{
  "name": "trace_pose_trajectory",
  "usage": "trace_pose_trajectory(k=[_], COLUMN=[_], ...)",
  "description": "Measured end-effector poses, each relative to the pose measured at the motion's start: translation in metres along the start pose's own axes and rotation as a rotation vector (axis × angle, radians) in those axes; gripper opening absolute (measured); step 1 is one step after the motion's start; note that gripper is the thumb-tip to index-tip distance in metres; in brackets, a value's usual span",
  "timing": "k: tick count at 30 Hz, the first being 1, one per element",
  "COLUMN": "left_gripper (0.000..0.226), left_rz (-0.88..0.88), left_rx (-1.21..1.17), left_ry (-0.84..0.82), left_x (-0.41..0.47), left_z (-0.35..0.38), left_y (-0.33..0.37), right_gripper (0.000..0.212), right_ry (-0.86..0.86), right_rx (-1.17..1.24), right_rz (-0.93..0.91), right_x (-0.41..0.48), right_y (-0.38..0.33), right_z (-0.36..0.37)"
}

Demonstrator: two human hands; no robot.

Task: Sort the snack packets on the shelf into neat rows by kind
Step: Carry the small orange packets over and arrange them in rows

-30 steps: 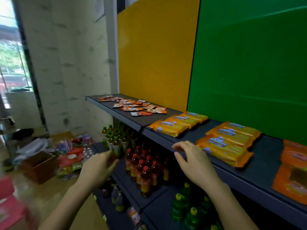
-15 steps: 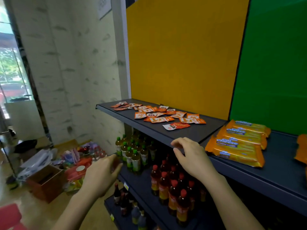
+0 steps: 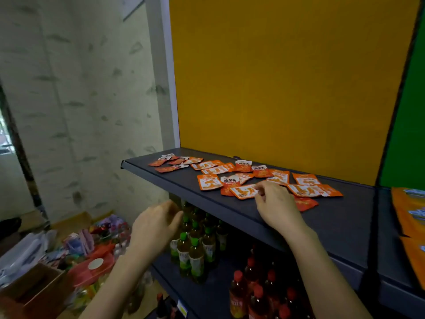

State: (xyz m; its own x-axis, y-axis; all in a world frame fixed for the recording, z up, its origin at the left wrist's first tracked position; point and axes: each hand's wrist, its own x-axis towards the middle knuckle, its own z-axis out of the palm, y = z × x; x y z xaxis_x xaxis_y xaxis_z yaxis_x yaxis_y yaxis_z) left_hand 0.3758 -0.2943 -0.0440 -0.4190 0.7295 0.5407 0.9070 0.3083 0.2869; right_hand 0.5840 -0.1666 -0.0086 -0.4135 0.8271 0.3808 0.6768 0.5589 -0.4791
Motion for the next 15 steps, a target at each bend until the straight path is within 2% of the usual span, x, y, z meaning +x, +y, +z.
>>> trace_pose_trajectory(k=[7,11,15], left_gripper=[0.034,0.049,0.079], left_rz=[0.036,-0.009,-0.052], left_rx=[-0.102,-0.085,0.026], left_ry=[0.015,-0.146,-0.249], left_x=[0.094,0.135,0.166], left_z=[0.047,0.076,0.094], left_y=[-0.013,-0.007,0.008], right_gripper=[0.033,0.038,0.049], right_ry=[-0.088,-0.104,-0.121], right_rx=[-0.25,-0.31,-0.364], right_rz=[0.182,0.264,0.32], right_x=[0.064,0.079,0.089], right_y=[-0.001,-0.004,-0.007], right_z=[0.028,0.037,0.044])
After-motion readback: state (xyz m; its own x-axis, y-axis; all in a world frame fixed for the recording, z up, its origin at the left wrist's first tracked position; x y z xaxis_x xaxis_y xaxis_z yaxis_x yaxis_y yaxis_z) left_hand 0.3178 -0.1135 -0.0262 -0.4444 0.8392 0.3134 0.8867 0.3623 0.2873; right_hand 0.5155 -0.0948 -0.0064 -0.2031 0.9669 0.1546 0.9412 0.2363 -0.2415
